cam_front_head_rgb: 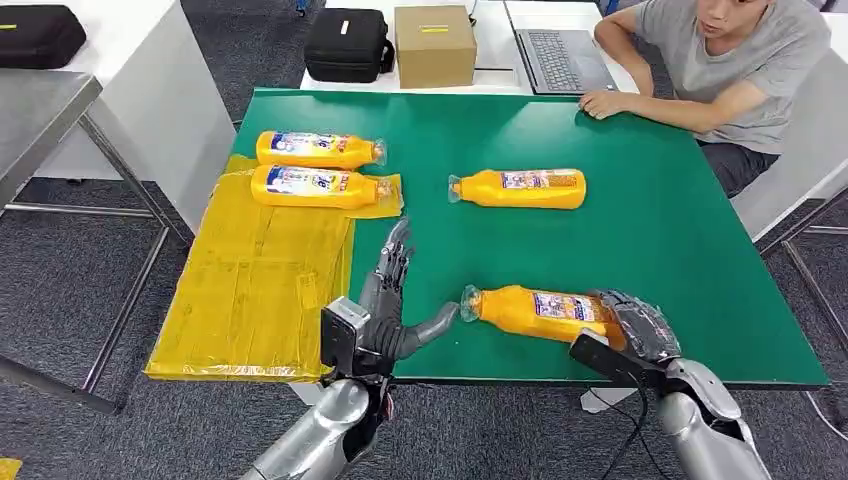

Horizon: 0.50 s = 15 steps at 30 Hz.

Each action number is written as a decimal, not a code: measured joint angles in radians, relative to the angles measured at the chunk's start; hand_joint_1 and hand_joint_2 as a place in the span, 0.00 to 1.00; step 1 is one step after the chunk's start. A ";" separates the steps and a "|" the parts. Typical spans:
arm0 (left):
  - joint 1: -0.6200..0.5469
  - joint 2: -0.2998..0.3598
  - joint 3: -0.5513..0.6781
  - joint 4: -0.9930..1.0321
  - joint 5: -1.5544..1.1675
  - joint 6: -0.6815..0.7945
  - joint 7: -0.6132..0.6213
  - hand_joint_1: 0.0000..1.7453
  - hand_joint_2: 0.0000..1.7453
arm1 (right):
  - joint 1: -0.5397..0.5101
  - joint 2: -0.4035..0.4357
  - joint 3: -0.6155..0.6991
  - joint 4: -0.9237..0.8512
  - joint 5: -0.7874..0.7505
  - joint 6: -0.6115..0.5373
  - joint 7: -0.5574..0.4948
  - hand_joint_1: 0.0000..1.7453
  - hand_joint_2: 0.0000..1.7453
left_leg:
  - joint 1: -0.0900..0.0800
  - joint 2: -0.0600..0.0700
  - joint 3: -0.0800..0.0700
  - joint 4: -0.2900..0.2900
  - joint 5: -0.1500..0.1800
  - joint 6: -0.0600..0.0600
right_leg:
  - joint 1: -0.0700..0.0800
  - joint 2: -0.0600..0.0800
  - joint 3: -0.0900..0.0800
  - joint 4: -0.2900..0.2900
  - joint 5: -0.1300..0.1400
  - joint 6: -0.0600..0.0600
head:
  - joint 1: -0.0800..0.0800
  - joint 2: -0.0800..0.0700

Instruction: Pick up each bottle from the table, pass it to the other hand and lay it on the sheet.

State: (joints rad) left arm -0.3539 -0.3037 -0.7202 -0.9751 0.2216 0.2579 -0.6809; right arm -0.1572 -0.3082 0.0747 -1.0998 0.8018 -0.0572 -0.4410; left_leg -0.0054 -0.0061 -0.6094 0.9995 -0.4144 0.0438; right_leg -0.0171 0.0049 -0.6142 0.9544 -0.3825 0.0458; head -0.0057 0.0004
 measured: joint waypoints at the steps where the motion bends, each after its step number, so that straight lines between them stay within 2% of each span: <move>1: 0.000 0.000 -0.002 0.000 0.000 0.006 0.000 0.00 1.00 | 0.000 0.011 -0.012 -0.002 -0.042 -0.005 -0.018 1.00 1.00 | 0.000 0.000 0.000 0.000 0.000 0.000 | 0.000 0.000 0.000 0.000 0.000 0.000 | 0.000 0.000; 7: 0.000 -0.004 -0.004 0.001 0.000 0.025 0.000 0.00 1.00 | -0.007 0.067 -0.072 -0.021 -0.240 -0.030 -0.086 1.00 1.00 | 0.000 0.000 0.000 0.000 0.000 0.000 | 0.000 0.000 0.000 0.000 0.000 0.000 | 0.000 0.000; 11: 0.001 -0.004 -0.004 0.009 0.012 0.029 -0.013 0.00 1.00 | -0.009 0.089 -0.095 -0.021 -0.316 -0.050 -0.136 1.00 1.00 | 0.000 0.000 0.000 0.000 0.000 0.000 | 0.000 0.000 0.000 0.000 0.000 0.000 | 0.000 0.000; 15: 0.002 -0.004 -0.004 0.014 0.010 0.066 -0.019 0.00 1.00 | -0.009 0.120 -0.120 -0.021 -0.449 -0.083 -0.229 1.00 1.00 | 0.000 0.000 0.000 0.000 0.000 0.000 | 0.000 0.000 0.000 0.000 0.000 0.000 | 0.000 0.000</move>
State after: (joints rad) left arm -0.3518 -0.3075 -0.7244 -0.9606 0.2315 0.3243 -0.7000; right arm -0.1662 -0.1880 -0.0454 -1.1208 0.3523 -0.1405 -0.6696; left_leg -0.0053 -0.0062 -0.6094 0.9994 -0.4143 0.0437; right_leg -0.0170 0.0048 -0.6142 0.9545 -0.3825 0.0458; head -0.0057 0.0004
